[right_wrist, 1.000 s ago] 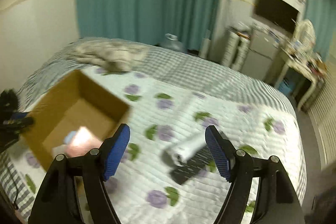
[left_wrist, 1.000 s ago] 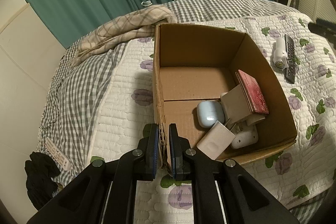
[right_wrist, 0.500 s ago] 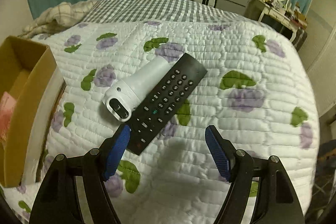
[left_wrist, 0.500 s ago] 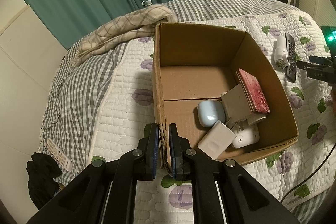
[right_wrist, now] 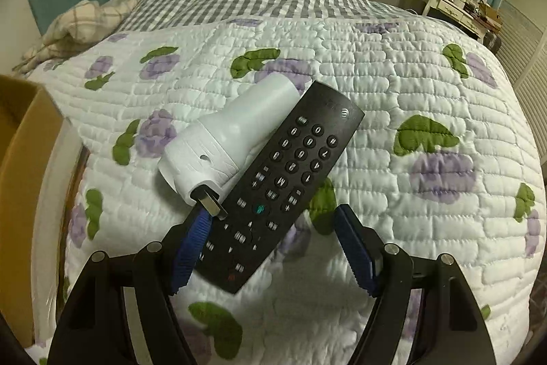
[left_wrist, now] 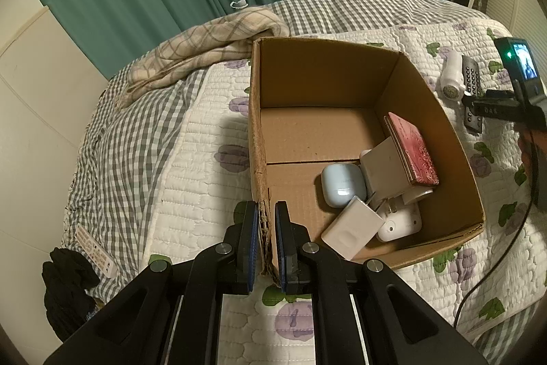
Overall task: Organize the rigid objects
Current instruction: 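Grasp the black remote by its end with the right tool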
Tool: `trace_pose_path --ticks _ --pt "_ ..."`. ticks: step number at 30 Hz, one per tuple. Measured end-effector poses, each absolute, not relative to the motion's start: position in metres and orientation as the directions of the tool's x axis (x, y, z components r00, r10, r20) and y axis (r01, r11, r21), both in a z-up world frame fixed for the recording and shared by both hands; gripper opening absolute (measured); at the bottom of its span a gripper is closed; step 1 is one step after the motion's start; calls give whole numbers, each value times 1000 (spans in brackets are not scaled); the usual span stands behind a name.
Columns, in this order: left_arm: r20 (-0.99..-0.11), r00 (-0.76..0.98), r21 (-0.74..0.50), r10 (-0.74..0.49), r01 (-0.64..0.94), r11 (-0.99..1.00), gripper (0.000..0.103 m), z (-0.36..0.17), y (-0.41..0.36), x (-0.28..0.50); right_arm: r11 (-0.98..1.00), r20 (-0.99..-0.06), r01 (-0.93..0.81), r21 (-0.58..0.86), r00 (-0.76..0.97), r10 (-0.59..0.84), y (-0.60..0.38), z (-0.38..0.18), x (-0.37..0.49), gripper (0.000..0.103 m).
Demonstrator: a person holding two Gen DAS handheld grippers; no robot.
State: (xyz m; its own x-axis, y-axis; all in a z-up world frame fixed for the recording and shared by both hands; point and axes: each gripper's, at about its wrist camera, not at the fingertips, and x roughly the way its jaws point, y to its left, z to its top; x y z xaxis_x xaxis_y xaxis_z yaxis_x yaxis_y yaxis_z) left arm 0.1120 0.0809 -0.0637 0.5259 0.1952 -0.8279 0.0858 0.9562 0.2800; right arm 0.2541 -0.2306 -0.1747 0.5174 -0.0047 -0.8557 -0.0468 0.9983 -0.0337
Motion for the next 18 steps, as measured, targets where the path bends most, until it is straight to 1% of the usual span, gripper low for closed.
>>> trace_pose_path --ticks 3,4,5,7,9,11,13,14,15,16,18 --pt "-828 524 284 199 87 955 8 -64 81 113 999 -849 -33 -31 528 -8 -231 -175 263 73" --pt "-828 524 286 201 87 954 8 -64 81 112 999 -847 -32 -27 532 -6 -232 -175 265 71" --pt "-828 523 287 202 87 954 8 -64 80 113 999 -847 -32 -26 532 -5 -232 -176 266 64" --pt "-828 523 288 202 87 954 9 -64 80 113 999 -852 -37 -31 524 -7 -230 -180 269 57" --pt "-828 523 288 203 87 954 8 -64 80 113 999 -847 -39 -37 531 -10 -230 -180 266 55" --pt "-828 523 289 204 87 953 9 -64 80 114 999 -842 -41 -31 539 -4 -231 -178 262 47" --pt "-828 523 289 204 86 954 8 -63 80 114 999 -837 -43 -28 547 0 -232 -175 257 42" --pt "-828 522 289 204 86 953 8 -64 79 114 998 -832 -46 -31 555 -1 -232 -172 254 35" --pt "-828 522 289 204 86 953 8 -64 79 114 998 -830 -50 -33 558 0 -232 -170 251 34" --pt "-828 523 288 203 87 954 8 -64 79 114 998 -824 -54 -35 566 2 -231 -167 249 25" --pt "-828 522 288 202 87 954 9 -64 79 114 997 -819 -67 -35 573 10 -231 -161 244 23"
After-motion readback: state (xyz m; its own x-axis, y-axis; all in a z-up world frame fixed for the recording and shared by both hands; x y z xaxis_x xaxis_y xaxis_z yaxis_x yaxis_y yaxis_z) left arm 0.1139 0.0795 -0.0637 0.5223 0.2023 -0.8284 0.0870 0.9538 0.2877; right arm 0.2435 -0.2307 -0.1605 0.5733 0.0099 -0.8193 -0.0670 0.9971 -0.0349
